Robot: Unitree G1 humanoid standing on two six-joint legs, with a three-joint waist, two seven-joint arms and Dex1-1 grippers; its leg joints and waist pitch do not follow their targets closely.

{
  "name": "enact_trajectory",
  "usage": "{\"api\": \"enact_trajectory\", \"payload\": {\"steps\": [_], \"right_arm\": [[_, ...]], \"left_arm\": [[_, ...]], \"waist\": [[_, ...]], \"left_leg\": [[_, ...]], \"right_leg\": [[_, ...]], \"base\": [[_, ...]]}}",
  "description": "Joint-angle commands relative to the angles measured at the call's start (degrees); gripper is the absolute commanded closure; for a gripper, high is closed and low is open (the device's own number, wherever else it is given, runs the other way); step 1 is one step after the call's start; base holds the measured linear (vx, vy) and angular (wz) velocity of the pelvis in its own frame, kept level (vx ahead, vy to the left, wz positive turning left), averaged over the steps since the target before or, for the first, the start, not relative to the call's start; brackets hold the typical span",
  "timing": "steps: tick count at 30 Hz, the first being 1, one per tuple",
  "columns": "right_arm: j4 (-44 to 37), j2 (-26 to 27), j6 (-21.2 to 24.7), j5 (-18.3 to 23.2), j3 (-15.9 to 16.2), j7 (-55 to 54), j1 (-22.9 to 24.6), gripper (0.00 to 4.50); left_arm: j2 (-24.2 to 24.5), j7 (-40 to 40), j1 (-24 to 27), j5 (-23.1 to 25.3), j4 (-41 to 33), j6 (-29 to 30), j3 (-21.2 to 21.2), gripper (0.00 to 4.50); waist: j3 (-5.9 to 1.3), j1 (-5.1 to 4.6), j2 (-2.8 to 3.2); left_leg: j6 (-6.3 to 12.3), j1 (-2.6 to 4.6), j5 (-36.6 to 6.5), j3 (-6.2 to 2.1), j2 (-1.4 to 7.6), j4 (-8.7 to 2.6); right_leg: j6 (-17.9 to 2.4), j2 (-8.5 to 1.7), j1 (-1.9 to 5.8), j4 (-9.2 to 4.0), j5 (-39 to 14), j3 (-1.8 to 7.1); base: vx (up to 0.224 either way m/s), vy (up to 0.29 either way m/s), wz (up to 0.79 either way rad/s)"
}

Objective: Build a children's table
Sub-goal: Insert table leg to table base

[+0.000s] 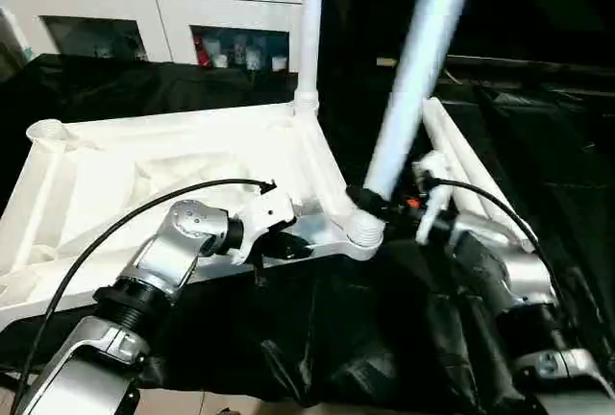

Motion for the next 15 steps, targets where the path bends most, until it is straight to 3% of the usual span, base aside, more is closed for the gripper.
{"api": "enact_trajectory", "payload": {"steps": [1, 4, 7, 8, 9, 11, 12, 13, 14, 15], "right_arm": [[3.88, -0.37, 1.36, -0.81, -1.84, -3.02, 3.94, 2.64], [3.03, 1.20, -0.66, 1.08, -3.87, -3.67, 6.30, 2.64], [2.43, 3.08, -2.77, 2.55, -5.91, -4.82, 8.80, 2.64], [2.00, 3.69, -3.68, 2.77, -6.24, -4.98, 9.77, 2.64], [2.00, 3.69, -3.68, 2.77, -6.24, -4.98, 9.77, 2.64], [-0.82, 4.84, -7.88, 1.09, -5.60, -6.75, 12.78, 2.64], [-1.96, 4.92, -9.43, 0.04, -5.05, -7.36, 13.66, 2.64], [-2.36, 4.92, -9.97, -0.35, -4.84, -7.55, 13.96, 2.64], [-4.05, 4.89, -10.36, -0.93, -4.30, -7.92, 14.78, 2.64], [-5.41, 4.63, -10.29, -1.53, -3.67, -8.13, 15.35, 2.64]], "left_arm": [[1.20, 0.61, -0.72, 1.52, 1.22, 0.81, -0.12, 4.50], [0.93, 1.04, -1.16, 1.59, 1.89, 0.62, 0.01, 4.50], [0.51, 1.63, -1.73, 1.65, 2.37, 0.60, 0.17, 4.50], [0.36, 1.94, -1.94, 1.66, 2.57, 0.60, 0.20, 4.50], [0.36, 1.94, -1.94, 1.66, 2.57, 0.60, 0.20, 4.50], [0.15, 2.50, -2.60, 1.88, 3.44, 0.19, 0.17, 4.50], [0.10, 2.59, -2.77, 1.92, 3.67, 0.08, 0.17, 4.50], [0.08, 2.62, -2.82, 1.92, 3.74, 0.05, 0.18, 4.50], [0.09, 2.59, -2.95, 1.93, 3.89, -0.03, 0.18, 4.50], [0.13, 2.49, -3.03, 1.94, 3.99, -0.11, 0.15, 4.50]], "waist": [[-2.49, -0.04, 1.04], [-2.40, 0.00, 1.19], [-2.24, 0.08, 1.78], [-2.20, -0.03, 1.53], [-2.17, 0.04, 1.43], [-1.94, 0.17, 2.28], [-1.90, 0.11, 1.93], [-1.87, 0.14, 1.95], [-1.87, 0.15, 2.43], [-1.82, 0.11, 2.22]], "left_leg": [[-0.50, 0.06, -13.97, -0.55, 2.31, -5.20], [-0.74, 0.13, -15.77, -0.59, 2.31, -5.35], [-0.91, 0.18, -17.49, -0.83, 2.29, -5.50], [-0.85, 0.16, -17.88, -0.77, 2.29, -5.53], [-0.90, 0.22, -18.24, -0.82, 2.27, -5.54], [-1.10, 0.25, -19.31, -1.00, 2.28, -5.66], [-0.97, 0.15, -19.42, -0.92, 2.22, -5.66], [-0.85, 0.20, -19.26, -1.05, 2.23, -5.74], [-0.88, 0.18, -19.24, -1.13, 2.24, -5.80], [-0.71, 0.11, -19.12, -1.10, 2.23, -5.80]], "right_leg": [[-12.16, -3.99, 2.37, -4.74, -16.18, 1.92], [-11.47, -4.04, 2.26, -5.10, -18.52, 1.92], [-10.64, -4.17, 2.10, -5.39, -22.12, 1.93], [-10.36, -4.15, 2.05, -5.57, -22.85, 1.93], [-10.01, -4.17, 1.97, -5.65, -24.03, 1.95], [-9.25, -4.33, 1.74, -5.96, -26.58, 1.99], [-8.73, -4.26, 1.78, -6.19, -27.34, 1.99], [-8.25, -4.39, 1.73, -6.23, -28.69, 2.02], [-8.12, -4.39, 1.74, -6.20, -29.04, 2.03], [-7.74, -4.29, 1.74, -6.30, -29.42, 2.02]], "base": [[0.000, 0.000, 0.00], [0.000, 0.000, 0.00], [0.000, 0.000, 0.00], [0.000, 0.000, 0.00], [0.000, 0.000, 0.00], [0.000, 0.000, 0.00], [0.000, 0.000, 0.00], [0.000, 0.000, 0.00], [0.000, 0.000, 0.00], [0.000, 0.000, 0.00]]}}
